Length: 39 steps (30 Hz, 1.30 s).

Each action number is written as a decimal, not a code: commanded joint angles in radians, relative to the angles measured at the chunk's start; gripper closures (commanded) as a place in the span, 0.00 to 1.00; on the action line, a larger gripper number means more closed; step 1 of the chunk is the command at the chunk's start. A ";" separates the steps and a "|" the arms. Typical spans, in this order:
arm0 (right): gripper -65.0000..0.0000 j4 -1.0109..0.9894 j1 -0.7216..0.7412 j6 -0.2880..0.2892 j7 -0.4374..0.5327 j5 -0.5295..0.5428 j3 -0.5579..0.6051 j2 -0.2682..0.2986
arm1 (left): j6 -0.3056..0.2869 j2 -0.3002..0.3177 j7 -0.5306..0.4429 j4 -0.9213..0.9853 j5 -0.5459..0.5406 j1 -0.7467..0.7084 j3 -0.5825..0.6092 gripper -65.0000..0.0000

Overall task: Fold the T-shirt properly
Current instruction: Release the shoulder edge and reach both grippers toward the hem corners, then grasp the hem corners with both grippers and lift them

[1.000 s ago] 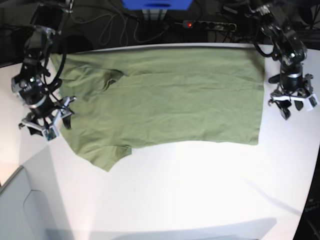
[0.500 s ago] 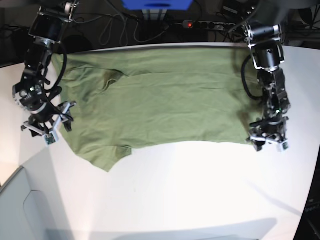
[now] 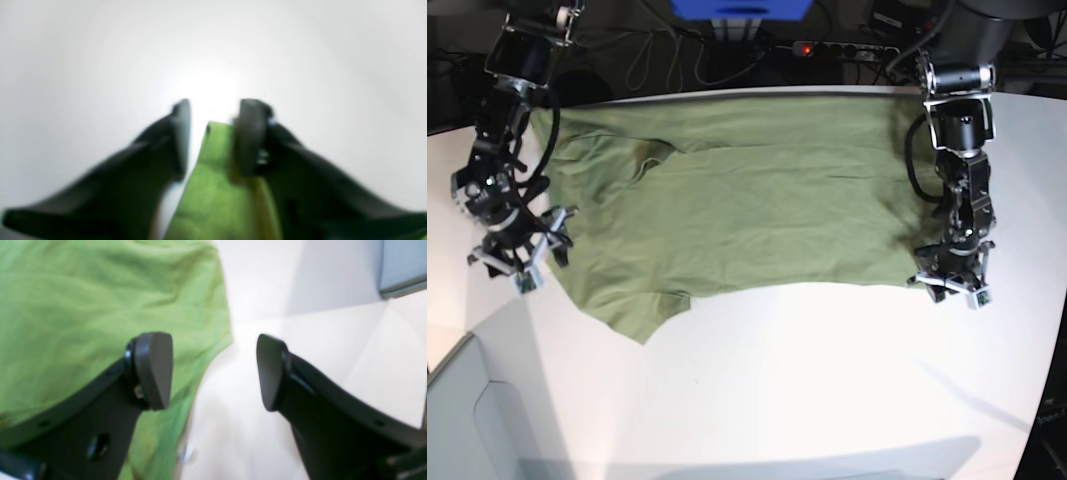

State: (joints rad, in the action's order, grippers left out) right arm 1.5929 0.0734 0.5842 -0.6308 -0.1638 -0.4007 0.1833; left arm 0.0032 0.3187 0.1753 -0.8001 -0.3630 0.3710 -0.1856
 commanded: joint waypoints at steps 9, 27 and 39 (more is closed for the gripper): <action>0.42 -0.161 0.193 0.000 0.025 0.011 -0.002 0.008 | -0.001 0.006 0.013 -0.008 -0.003 -0.007 0.001 0.94; 0.42 -0.759 0.492 0.000 0.259 0.013 -0.002 -0.028 | 0.005 0.006 0.091 -0.301 -0.012 -0.112 -0.007 1.00; 0.42 -0.966 0.492 -0.002 0.490 -0.053 0.053 -0.026 | 0.005 0.006 0.097 -0.310 -0.014 -0.125 -0.007 1.00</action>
State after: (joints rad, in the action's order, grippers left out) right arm 0.6159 0.5339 0.5823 -0.1482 -0.2279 -0.3485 0.1532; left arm 0.0113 0.3126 0.2924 -1.0885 -0.3710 0.2279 -0.1879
